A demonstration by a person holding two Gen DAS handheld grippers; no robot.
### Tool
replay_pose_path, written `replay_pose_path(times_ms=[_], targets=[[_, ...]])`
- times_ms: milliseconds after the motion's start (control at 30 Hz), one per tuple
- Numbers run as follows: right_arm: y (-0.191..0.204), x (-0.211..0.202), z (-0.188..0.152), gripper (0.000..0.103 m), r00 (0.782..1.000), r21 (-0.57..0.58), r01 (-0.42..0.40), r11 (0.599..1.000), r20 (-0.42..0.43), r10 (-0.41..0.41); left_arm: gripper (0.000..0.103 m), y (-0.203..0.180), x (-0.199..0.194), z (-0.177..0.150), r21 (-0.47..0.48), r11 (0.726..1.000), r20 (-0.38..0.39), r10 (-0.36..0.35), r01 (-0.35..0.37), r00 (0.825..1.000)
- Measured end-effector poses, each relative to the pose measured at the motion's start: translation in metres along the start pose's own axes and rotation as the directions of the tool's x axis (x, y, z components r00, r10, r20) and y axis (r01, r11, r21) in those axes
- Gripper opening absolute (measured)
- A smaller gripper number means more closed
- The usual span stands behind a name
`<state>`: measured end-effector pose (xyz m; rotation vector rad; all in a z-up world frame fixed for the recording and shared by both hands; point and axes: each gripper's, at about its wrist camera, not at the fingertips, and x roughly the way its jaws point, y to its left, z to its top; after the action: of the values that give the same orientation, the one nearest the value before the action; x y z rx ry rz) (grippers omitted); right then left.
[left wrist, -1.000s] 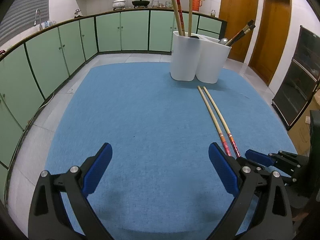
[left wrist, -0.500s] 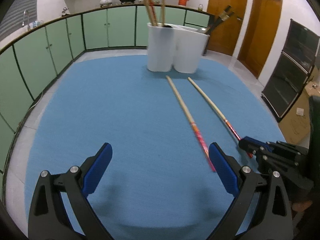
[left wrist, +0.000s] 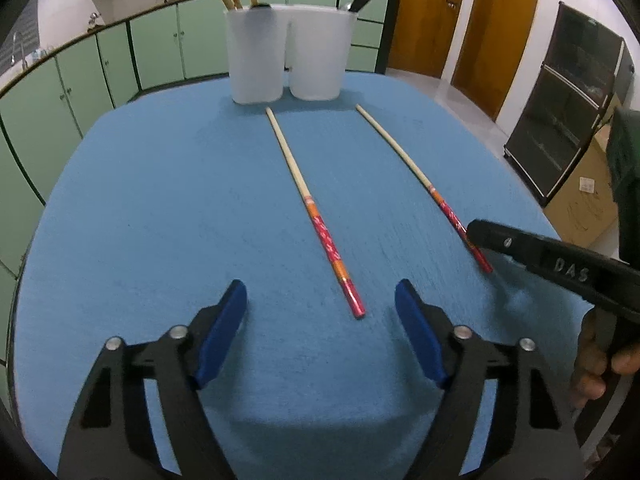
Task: Organize utensils
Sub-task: 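Lift the chopstick with the right gripper while the left gripper grasps the other chopstick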
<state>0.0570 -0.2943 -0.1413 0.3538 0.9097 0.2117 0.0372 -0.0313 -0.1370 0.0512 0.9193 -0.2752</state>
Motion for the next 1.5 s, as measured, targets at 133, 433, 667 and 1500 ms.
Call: replay_pose_path(times_ms=[133, 433, 667, 1500], targets=[[0.001, -0.004, 0.000, 0.012, 1.000, -0.014, 0.011, 1.000, 0.022, -0.010, 0.051, -0.001, 0.003, 0.000, 0.002, 1.000, -0.010, 0.003, -0.003, 1.000], [0.006, -0.010, -0.011, 0.014, 0.999, -0.078, 0.031, 0.996, 0.021, -0.030, 0.018, 0.007, 0.000, 0.004, 0.006, 1.000, -0.007, 0.023, -0.023, 1.000], [0.008, -0.017, -0.026, 0.022, 0.999, -0.118, 0.042, 0.992, -0.003, -0.043, 0.035, 0.013, -0.008, 0.000, -0.019, 1.000, -0.001, 0.017, -0.017, 1.000], [0.023, -0.009, -0.032, 0.020, 0.995, -0.218, 0.097, 0.971, 0.028, -0.093, 0.034, 0.012, -0.003, -0.005, -0.033, 0.999, 0.006, 0.016, -0.015, 1.000]])
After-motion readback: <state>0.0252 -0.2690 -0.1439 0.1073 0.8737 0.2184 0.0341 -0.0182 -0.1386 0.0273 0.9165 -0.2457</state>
